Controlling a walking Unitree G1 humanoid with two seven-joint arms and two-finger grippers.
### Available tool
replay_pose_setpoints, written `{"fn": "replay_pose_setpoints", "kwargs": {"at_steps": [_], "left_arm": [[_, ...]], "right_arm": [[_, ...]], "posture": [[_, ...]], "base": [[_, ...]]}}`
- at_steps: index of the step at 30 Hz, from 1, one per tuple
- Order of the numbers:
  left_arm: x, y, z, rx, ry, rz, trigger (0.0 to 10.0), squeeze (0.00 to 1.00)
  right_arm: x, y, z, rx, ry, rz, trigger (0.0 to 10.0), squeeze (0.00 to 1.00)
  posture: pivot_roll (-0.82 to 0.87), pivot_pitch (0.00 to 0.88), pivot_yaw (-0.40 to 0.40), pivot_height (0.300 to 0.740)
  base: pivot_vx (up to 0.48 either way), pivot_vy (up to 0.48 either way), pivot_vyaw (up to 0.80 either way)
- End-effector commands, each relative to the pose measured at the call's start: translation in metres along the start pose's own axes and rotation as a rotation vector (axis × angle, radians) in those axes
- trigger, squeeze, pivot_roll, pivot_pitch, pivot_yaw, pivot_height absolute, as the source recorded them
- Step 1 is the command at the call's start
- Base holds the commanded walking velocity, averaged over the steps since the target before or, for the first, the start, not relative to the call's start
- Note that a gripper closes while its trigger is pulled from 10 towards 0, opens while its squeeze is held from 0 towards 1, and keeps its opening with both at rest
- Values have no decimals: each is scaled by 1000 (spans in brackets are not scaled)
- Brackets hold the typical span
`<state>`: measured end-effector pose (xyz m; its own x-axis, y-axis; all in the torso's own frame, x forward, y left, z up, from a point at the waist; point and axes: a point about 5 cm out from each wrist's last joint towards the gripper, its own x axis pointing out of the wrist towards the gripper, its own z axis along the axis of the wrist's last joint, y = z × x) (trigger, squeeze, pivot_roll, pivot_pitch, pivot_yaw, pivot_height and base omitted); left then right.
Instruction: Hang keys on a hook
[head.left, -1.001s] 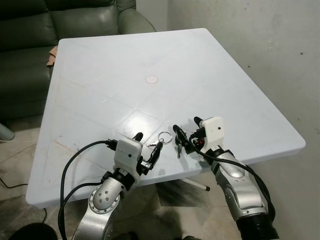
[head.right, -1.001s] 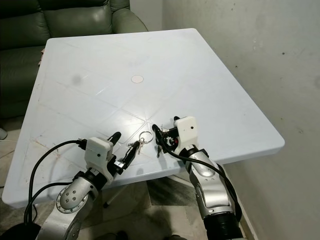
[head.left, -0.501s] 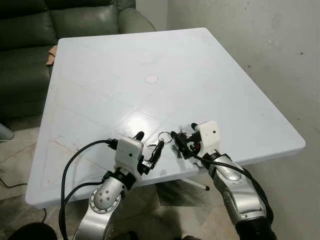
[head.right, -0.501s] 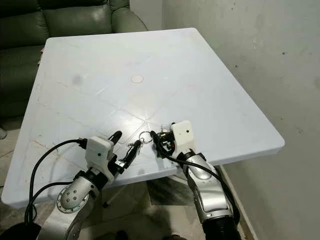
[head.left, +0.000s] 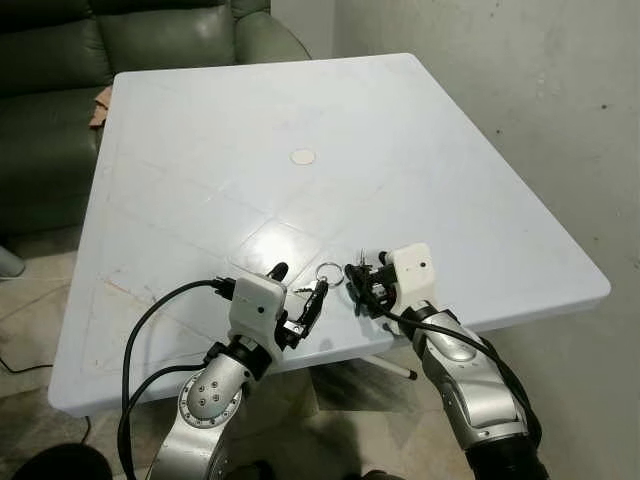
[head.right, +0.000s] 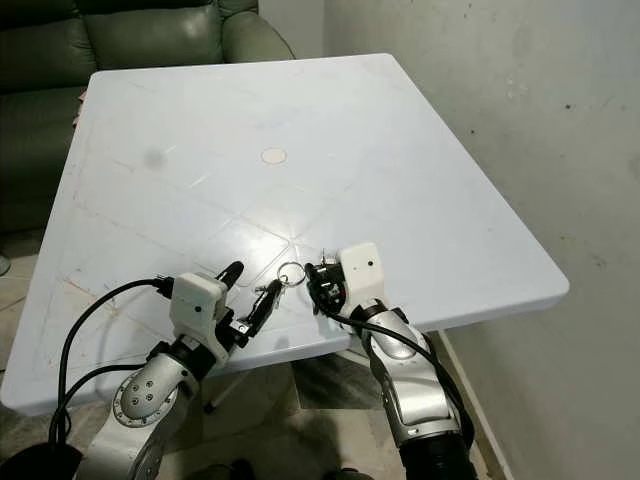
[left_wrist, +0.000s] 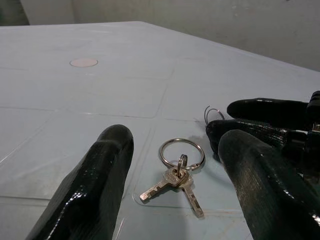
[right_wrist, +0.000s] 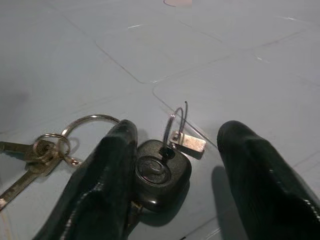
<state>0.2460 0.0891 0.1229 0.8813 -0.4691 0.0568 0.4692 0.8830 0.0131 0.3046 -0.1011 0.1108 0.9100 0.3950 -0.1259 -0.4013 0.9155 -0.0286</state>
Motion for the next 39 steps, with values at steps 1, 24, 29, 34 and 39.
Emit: {"fn": "replay_pose_setpoints", "kwargs": {"at_steps": [1, 24, 29, 34, 39], "left_arm": [[-3, 0, 1, 5, 5, 10, 10000, 0], [-2, 1, 3, 7, -2, 16, 10000, 0], [-2, 1, 3, 5, -4, 17, 10000, 0], [-1, 2, 4, 10, -8, 27, 10000, 0], [2, 15, 9, -3, -36, 80, 10000, 0]], "right_arm": [[-1, 2, 3, -7, -8, -3, 1608, 0], [0, 4, 4, -13, -14, -24, 235, 0], [0, 5, 3, -5, -12, -23, 0, 0], [-1, 3, 5, -6, -31, -35, 0, 0], [1, -4, 12, 76, -64, -38, 0, 0]], "posture": [[-77, 160, -17, 740], [-75, 160, -18, 740], [-75, 160, -20, 740], [-74, 161, -22, 740], [-75, 156, -28, 740]], "base": [[0, 0, 0], [0, 0, 0], [0, 0, 0], [0, 0, 0], [0, 0, 0]]}}
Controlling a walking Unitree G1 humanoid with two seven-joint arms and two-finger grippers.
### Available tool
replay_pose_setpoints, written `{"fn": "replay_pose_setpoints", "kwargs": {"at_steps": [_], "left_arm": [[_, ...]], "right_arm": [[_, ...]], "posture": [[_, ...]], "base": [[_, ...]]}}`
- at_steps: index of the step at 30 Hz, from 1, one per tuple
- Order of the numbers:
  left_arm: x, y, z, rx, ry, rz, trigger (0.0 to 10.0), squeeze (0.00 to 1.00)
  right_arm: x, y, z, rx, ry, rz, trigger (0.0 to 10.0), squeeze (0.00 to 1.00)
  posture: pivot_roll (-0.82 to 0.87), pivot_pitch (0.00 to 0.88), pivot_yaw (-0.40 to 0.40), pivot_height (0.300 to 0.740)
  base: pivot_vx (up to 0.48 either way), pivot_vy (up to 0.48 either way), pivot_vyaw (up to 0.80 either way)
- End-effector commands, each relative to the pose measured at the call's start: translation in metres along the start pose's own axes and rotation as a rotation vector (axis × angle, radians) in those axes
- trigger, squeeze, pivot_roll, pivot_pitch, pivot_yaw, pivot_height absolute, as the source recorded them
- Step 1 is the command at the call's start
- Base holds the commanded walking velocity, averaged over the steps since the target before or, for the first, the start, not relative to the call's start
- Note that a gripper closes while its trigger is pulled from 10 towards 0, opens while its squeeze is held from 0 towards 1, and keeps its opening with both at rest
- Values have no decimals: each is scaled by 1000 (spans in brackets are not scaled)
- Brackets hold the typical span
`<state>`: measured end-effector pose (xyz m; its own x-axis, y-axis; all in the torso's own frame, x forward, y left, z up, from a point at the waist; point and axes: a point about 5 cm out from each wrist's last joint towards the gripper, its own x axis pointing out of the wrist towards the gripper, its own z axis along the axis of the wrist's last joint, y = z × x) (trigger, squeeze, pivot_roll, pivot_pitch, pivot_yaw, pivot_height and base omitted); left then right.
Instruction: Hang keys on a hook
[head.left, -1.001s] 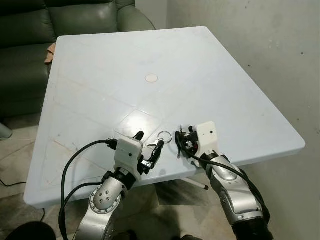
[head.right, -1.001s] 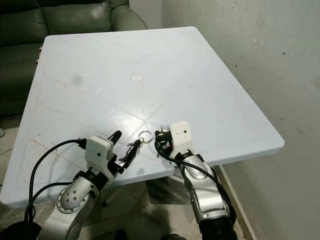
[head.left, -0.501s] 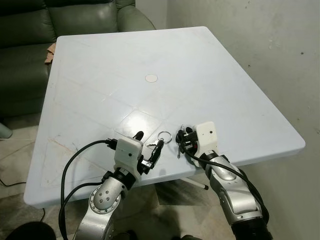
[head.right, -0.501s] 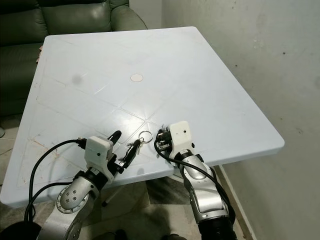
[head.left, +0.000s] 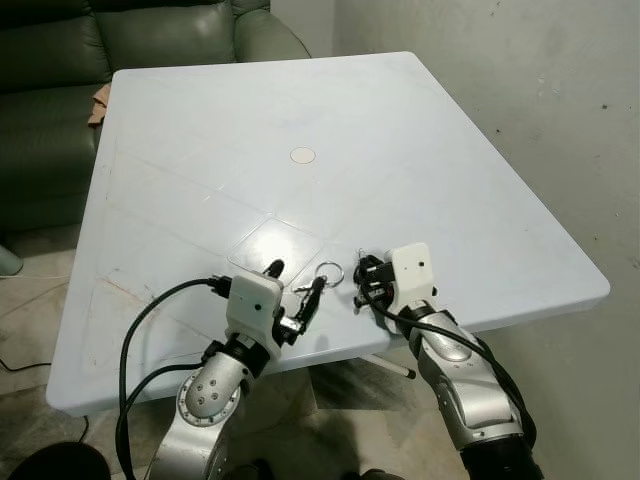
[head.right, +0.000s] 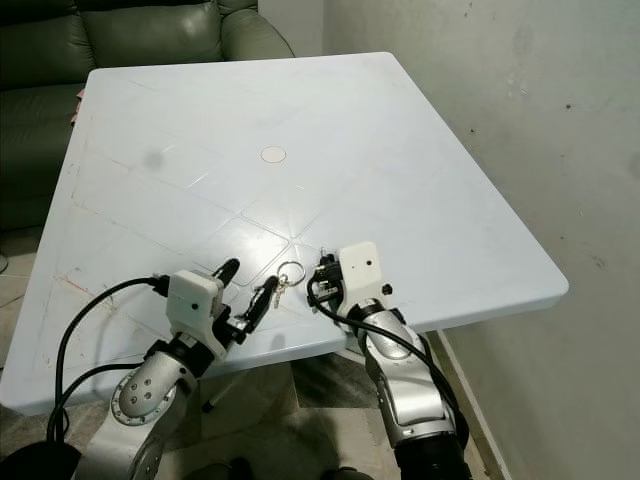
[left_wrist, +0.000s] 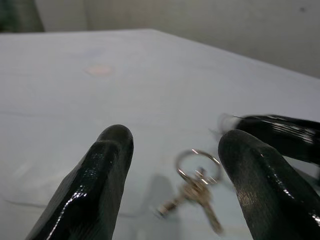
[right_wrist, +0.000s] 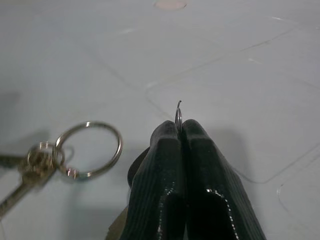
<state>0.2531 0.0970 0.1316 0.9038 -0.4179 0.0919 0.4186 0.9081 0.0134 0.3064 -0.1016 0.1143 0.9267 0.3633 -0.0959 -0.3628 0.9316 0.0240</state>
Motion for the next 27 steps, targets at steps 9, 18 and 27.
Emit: {"fn": "replay_pose_setpoints", "kwargs": {"at_steps": [9, 18, 27], "left_arm": [[6, 39, 23, -27, -97, 189, 10000, 0], [6, 80, 39, -81, -154, 376, 10000, 0], [4, 102, 51, -71, -200, 460, 10000, 0]], "right_arm": [[6, -20, 34, 101, -182, -55, 588, 0], [8, -26, 51, 100, -312, -54, 10000, 0], [10, -32, 64, 98, -400, -44, 10000, 0]], "posture": [[-72, 132, -35, 740], [-61, 116, -50, 740], [-64, 82, -69, 740]], "base": [[0, 0, 0], [0, 0, 0], [0, 0, 0]]}}
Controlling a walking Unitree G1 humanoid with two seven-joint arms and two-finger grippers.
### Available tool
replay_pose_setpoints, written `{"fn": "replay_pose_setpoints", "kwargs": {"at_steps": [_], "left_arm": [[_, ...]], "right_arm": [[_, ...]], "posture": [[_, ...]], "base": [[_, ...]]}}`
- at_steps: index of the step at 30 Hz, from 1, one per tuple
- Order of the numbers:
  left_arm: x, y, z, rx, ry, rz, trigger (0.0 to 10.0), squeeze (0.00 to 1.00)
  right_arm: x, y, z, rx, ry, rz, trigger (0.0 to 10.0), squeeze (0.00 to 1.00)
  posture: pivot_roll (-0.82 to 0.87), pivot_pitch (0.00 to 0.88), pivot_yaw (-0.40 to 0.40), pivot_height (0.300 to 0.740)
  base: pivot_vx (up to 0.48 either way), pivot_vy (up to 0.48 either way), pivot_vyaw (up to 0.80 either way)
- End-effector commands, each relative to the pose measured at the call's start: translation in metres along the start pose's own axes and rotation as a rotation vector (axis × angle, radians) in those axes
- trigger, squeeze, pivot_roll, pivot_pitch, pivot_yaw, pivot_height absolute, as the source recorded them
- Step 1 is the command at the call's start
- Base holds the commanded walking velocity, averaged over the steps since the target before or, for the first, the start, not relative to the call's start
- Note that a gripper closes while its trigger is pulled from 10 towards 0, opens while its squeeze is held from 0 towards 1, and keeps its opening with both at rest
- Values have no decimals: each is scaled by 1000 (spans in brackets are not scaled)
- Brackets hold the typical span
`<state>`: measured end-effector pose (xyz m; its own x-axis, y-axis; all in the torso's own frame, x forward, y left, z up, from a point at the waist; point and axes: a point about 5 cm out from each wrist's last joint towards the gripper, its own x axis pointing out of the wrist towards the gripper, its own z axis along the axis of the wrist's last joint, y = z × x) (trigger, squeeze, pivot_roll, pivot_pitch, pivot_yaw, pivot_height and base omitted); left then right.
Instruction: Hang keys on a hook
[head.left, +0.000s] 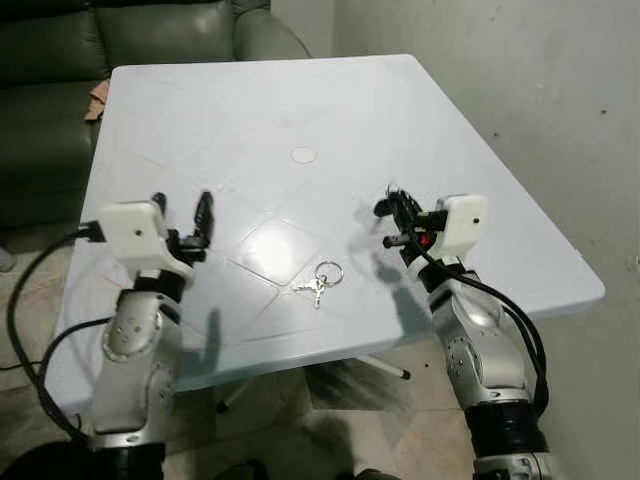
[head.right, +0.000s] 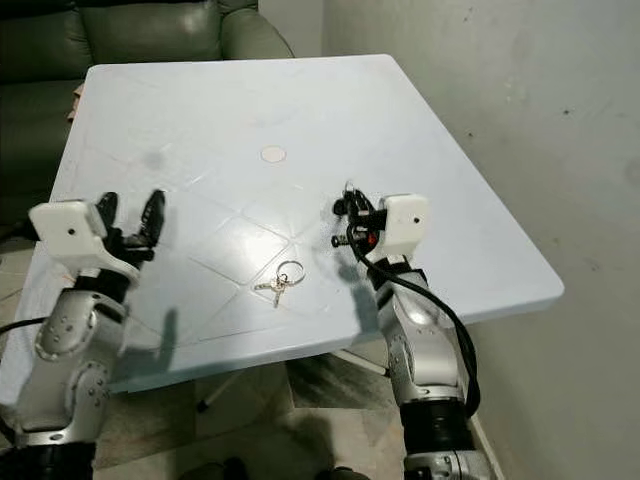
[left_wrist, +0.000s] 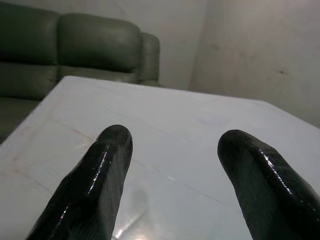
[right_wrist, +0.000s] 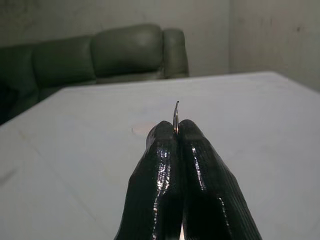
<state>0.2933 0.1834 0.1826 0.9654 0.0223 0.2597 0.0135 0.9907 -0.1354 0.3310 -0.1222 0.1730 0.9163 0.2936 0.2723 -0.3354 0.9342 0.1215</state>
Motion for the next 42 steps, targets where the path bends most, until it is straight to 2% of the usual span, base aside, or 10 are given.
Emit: {"fn": "replay_pose_setpoints", "kwargs": {"at_steps": [1, 3, 5, 8, 13, 19, 27, 29, 38, 42], "left_arm": [[2, 6, 2, 1, -5, 22, 10000, 0], [9, 16, 9, 14, -35, 63, 10000, 0], [9, 18, 10, -2, -40, 49, 10000, 0], [11, 25, 9, 20, -45, 65, 10000, 0], [12, 29, 11, 43, -44, 79, 10000, 0], [14, 38, 9, 78, -28, 118, 10000, 0], [13, 40, 6, 138, -3, 121, 10000, 0], [11, 38, 4, 138, 2, 115, 10000, 0], [10, 35, -1, 147, 12, 116, 10000, 0], [13, 29, -4, 139, 29, 111, 10000, 0]], "right_arm": [[2, -5, 4, 1, -24, -7, 10000, 0], [5, -8, 10, -4, -63, -9, 10000, 0], [5, -7, 12, 8, -81, 1, 10000, 0], [2, -5, 13, 19, -100, 17, 10000, 0], [1, -11, 0, -15, -23, -38, 10000, 0], [1, -12, -4, -29, -9, -55, 10000, 0], [3, -13, -8, -52, 22, -73, 10000, 0], [3, -14, -9, -73, 25, -84, 10000, 0], [1, -14, -13, -57, 42, -98, 10000, 0], [1, -14, -16, -58, 53, -110, 10000, 0]], "posture": [[-64, 82, -69, 740], [-68, 79, -70, 740], [-72, 76, -71, 740], [-72, 72, -63, 740], [-78, 78, -56, 740], [-82, 73, -53, 740], [-85, 67, -50, 740], [-87, 67, -49, 740], [-88, 65, -46, 740], [-82, 64, -33, 740]], "base": [[0, 0, 0], [0, 0, 0], [0, 0, 0], [0, 0, 0], [0, 0, 0], [0, 0, -510], [0, 0, -731], [0, 0, -731], [0, 0, -731], [0, 0, -731]]}}
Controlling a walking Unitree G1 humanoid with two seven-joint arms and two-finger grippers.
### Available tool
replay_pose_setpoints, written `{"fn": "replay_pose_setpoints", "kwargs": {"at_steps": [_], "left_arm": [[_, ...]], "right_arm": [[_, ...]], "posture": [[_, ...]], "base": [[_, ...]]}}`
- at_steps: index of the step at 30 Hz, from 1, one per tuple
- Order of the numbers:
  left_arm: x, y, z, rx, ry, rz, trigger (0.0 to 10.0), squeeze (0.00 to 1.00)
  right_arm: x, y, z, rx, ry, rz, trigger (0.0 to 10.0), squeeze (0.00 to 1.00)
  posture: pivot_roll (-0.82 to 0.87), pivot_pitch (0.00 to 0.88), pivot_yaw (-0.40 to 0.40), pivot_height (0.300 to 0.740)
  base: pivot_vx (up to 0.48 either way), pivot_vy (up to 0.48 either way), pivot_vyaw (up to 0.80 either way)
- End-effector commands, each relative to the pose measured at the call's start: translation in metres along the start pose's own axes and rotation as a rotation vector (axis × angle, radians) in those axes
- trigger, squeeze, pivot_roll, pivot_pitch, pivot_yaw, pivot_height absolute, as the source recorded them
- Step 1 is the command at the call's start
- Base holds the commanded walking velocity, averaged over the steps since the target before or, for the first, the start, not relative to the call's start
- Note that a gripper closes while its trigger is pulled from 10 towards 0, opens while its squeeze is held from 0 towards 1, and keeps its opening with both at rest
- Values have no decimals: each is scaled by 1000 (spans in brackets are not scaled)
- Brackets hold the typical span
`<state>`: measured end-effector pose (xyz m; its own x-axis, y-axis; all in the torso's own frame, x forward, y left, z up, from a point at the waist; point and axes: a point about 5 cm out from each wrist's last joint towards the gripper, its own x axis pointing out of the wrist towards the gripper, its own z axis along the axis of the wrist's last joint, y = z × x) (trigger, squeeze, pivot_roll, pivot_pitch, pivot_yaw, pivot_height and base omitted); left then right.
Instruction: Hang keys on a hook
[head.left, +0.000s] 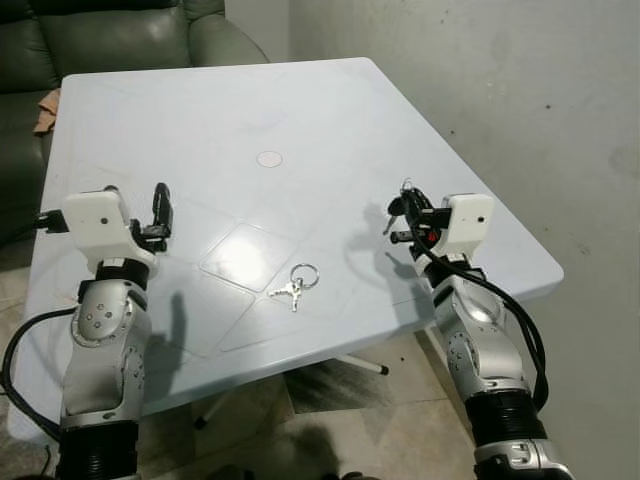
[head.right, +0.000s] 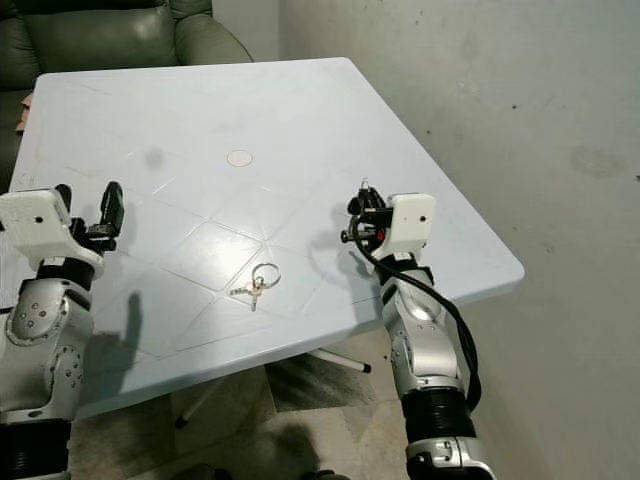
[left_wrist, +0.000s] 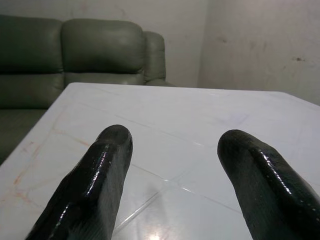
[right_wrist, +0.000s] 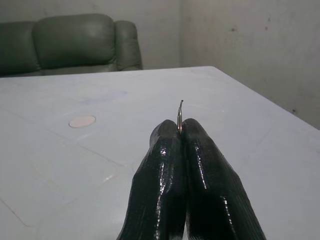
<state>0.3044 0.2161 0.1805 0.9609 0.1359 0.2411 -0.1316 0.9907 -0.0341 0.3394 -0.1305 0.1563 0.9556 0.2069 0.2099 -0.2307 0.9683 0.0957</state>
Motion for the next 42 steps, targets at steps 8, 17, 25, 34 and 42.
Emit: {"fn": "replay_pose_setpoints", "kwargs": {"at_steps": [8, 17, 25, 34, 42], "left_arm": [[-1, -11, -8, -20, 45, -25, 10000, 0], [3, -17, -7, -21, 48, -50, 10000, 0], [5, -25, -8, -34, 55, -65, 10000, 0], [6, -27, -9, -37, 52, -49, 10000, 0], [7, -23, -8, -33, 43, -36, 10000, 0]], "right_arm": [[-2, 2, -5, -3, 11, -16, 10000, 0], [-5, 2, -8, -4, 16, -27, 10000, 0], [-7, 2, -9, -7, 8, -14, 10000, 0], [-3, 9, -11, 2, 12, 17, 10000, 0], [4, 11, -8, -3, 7, 36, 10000, 0]], "posture": [[-88, 60, -16, 740], [-98, 49, 0, 740], [-92, 39, -2, 740], [-72, 15, -19, 740], [-59, 2, -36, 740]], "base": [[0, 0, -731], [0, 0, -731], [0, 0, -420], [0, 0, 0], [0, 0, 0]]}}
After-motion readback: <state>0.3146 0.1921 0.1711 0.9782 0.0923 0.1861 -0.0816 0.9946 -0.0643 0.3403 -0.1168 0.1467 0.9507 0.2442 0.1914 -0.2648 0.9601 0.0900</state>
